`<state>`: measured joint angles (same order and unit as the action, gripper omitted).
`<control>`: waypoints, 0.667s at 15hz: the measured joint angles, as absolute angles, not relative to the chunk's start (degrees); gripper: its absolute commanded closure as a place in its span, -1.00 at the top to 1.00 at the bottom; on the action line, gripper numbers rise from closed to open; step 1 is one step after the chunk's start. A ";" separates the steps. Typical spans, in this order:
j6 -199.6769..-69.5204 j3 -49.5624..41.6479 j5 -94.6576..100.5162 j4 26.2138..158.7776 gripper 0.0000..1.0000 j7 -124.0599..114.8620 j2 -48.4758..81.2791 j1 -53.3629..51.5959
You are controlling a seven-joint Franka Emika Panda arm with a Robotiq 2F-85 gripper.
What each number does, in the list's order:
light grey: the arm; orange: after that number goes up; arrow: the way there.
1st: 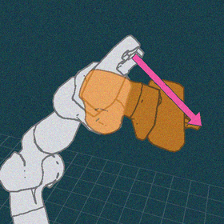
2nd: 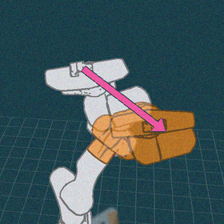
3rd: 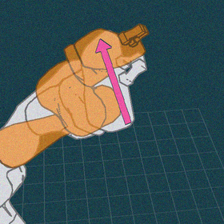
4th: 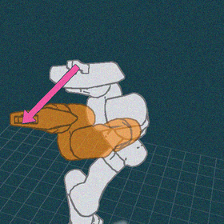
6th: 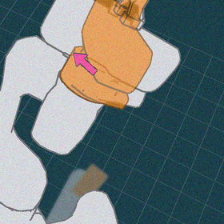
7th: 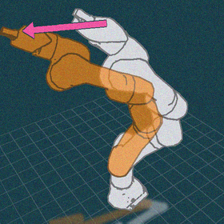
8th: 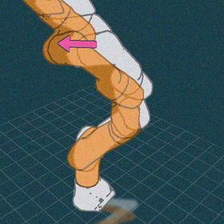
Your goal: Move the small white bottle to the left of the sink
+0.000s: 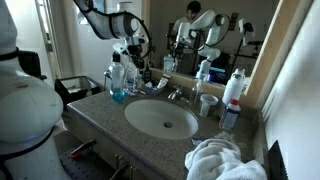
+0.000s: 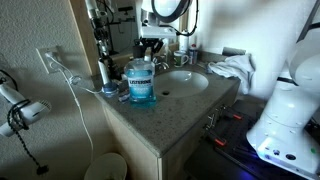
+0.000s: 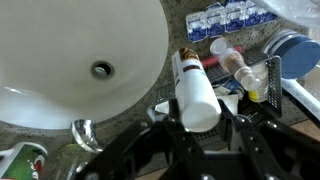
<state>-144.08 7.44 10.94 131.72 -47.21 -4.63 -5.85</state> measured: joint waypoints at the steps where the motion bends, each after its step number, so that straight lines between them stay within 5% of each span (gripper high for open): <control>1: -144.90 7.75 10.94 131.81 -0.74 -46.83 -4.19 -5.98; 10: -149.20 8.18 13.36 130.84 -0.74 -46.36 0.83 -6.65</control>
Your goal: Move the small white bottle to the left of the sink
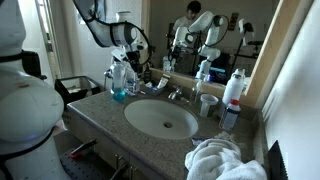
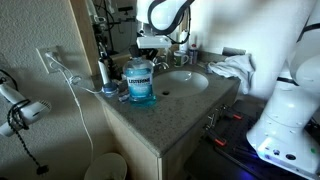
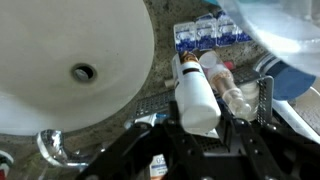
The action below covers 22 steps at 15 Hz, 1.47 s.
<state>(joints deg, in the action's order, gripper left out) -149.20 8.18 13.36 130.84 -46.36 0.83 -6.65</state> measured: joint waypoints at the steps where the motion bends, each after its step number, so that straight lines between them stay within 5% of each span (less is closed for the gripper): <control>1: -149.25 8.07 13.73 130.50 -0.74 -46.36 1.06 -6.65; 22: -142.11 5.44 3.37 123.00 -0.74 -33.87 4.57 -6.54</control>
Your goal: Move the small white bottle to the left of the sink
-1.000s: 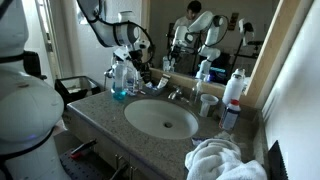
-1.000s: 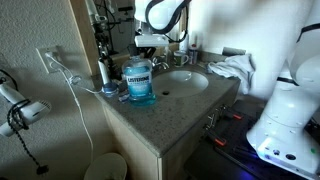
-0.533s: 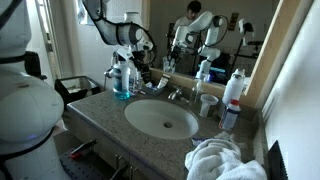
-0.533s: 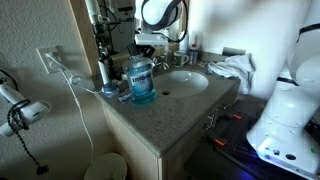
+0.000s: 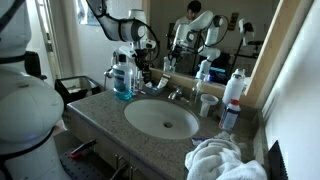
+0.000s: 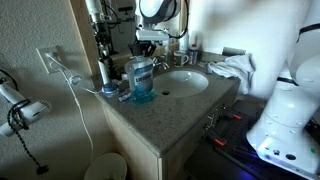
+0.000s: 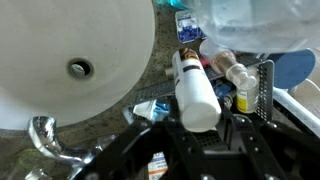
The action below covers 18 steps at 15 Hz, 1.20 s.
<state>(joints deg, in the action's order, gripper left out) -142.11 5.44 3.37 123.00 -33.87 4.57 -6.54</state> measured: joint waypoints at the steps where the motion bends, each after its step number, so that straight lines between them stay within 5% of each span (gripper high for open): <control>1: -142.04 5.17 3.58 122.77 -0.74 -33.97 4.75 -6.54; 18: -141.77 2.85 6.15 117.72 -0.74 -34.53 12.05 -7.59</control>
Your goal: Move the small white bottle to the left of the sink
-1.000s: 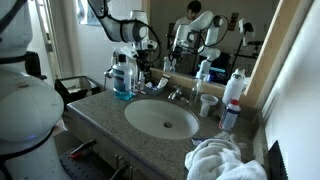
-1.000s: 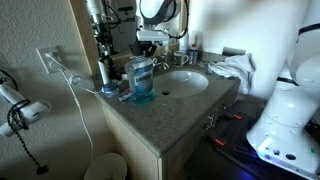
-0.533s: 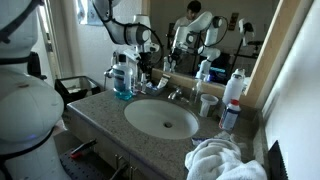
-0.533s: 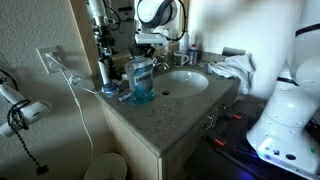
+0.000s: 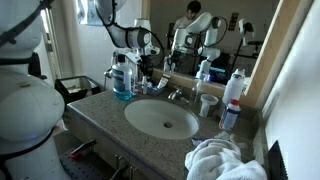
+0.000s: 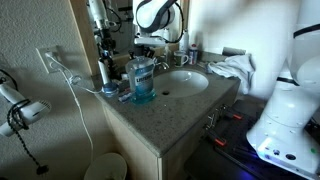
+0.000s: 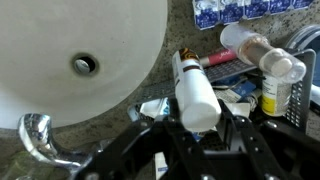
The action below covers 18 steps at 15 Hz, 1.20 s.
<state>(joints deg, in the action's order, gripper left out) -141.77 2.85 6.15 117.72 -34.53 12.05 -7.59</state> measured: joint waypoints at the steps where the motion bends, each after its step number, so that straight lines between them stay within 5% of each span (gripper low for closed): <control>1: -141.75 2.76 6.28 117.72 -0.74 -34.53 12.06 -7.71; 18: -140.62 1.41 6.50 117.49 -0.74 -34.53 11.63 -8.05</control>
<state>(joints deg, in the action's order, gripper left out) -140.62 1.41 6.50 117.49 -34.53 11.63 -8.05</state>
